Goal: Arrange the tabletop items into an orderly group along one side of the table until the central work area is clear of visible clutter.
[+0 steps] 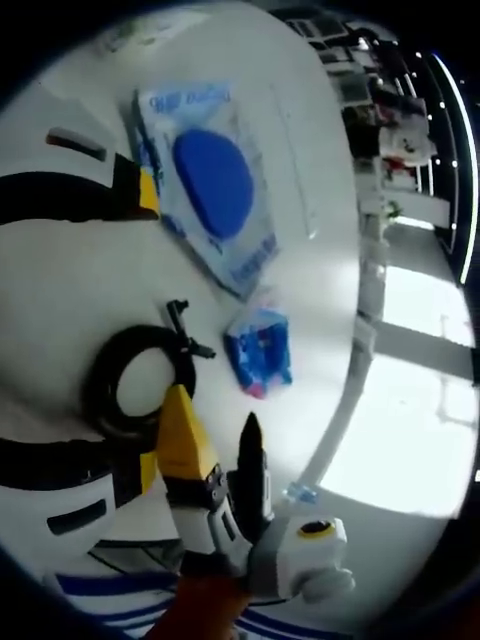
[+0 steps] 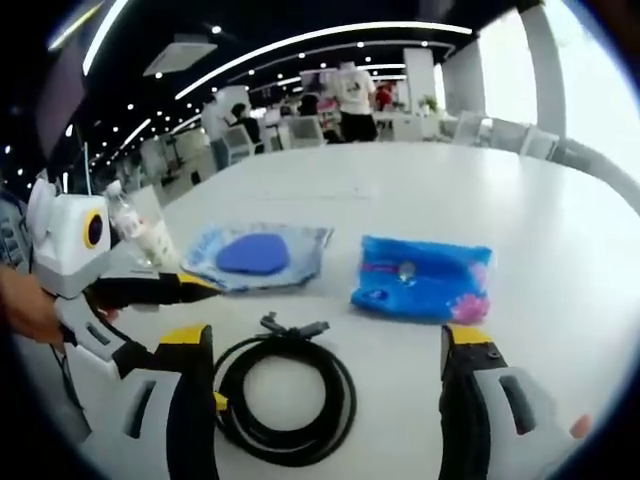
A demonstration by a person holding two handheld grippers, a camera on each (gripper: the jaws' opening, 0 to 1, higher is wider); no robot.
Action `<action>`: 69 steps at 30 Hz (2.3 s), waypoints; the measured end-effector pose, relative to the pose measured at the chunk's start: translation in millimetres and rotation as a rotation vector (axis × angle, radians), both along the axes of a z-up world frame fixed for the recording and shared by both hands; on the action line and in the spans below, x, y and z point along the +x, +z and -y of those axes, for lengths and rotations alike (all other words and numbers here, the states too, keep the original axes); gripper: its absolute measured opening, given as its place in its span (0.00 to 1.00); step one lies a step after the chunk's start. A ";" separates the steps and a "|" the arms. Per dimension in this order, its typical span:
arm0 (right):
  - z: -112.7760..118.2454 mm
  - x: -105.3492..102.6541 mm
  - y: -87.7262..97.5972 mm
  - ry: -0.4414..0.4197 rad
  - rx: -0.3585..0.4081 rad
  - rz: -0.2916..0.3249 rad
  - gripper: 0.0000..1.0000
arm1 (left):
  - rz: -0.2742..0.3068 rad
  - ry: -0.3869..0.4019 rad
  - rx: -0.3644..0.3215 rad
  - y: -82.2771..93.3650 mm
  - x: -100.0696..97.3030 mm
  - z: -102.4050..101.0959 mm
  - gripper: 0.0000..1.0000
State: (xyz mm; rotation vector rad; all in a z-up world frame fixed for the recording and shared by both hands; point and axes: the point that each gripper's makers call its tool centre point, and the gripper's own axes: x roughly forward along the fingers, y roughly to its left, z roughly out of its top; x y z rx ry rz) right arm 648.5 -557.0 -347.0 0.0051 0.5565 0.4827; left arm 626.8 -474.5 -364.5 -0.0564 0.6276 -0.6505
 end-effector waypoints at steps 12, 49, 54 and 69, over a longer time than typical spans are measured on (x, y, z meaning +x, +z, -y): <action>-9.8 6.8 14.0 0.026 -0.005 0.021 0.91 | 0.065 0.023 0.010 19.4 3.7 -40.2 0.86; -81.7 55.7 26.7 0.176 -0.023 0.041 0.81 | 0.082 0.170 -0.016 28.3 41.8 -122.7 0.75; -80.2 61.3 18.5 0.172 -0.027 0.022 0.77 | 0.073 0.184 -0.015 24.5 48.8 -123.6 0.72; -78.3 70.6 -1.6 0.162 -0.018 -0.046 0.60 | 0.054 0.221 0.012 16.6 65.7 -125.2 0.60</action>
